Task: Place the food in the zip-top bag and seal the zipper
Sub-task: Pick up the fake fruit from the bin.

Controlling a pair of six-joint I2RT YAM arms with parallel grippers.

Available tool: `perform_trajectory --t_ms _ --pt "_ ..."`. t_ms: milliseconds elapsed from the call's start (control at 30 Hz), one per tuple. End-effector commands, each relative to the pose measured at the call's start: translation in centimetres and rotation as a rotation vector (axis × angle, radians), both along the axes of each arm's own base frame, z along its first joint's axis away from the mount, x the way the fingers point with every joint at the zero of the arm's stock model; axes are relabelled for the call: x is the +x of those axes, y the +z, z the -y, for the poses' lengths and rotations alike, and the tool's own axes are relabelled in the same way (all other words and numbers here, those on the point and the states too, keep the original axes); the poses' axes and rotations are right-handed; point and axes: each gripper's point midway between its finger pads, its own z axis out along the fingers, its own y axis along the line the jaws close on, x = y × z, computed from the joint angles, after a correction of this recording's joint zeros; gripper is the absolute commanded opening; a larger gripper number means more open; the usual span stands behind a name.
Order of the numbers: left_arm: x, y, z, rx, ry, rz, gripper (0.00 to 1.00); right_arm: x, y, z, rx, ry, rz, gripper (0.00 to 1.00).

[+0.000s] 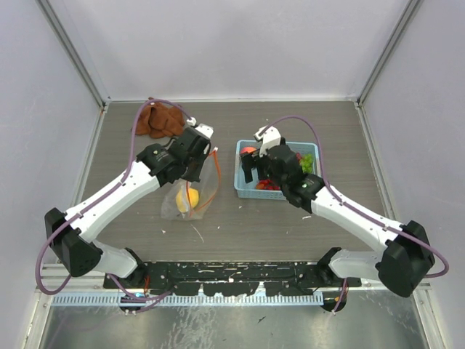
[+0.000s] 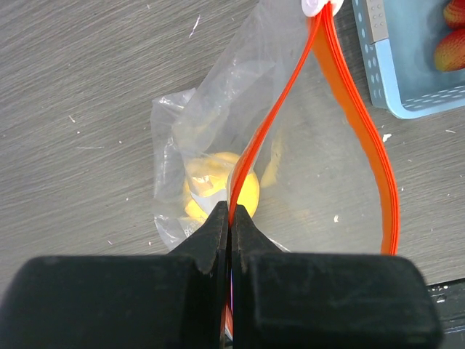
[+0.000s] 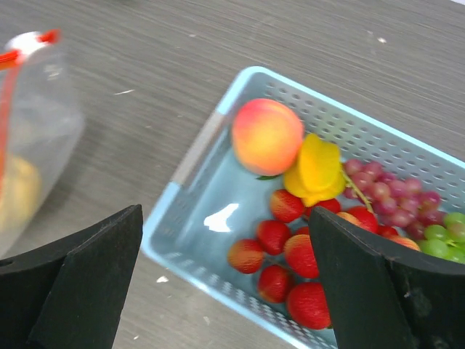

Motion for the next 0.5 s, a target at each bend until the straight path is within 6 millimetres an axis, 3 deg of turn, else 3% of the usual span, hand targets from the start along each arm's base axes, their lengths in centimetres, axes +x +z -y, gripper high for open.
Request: perform_trajectory --t_ms 0,200,467 --pt "0.6 1.6 0.1 -0.057 0.018 0.062 0.00 3.0 0.9 1.6 -0.012 -0.087 0.007 1.00" --pt "0.6 1.6 0.0 -0.051 0.023 0.063 0.00 6.6 -2.1 3.7 -0.097 -0.146 -0.062 1.00" --pt "0.7 1.5 -0.1 -0.043 0.026 0.060 0.00 8.8 -4.9 0.8 -0.190 0.061 -0.107 1.00"
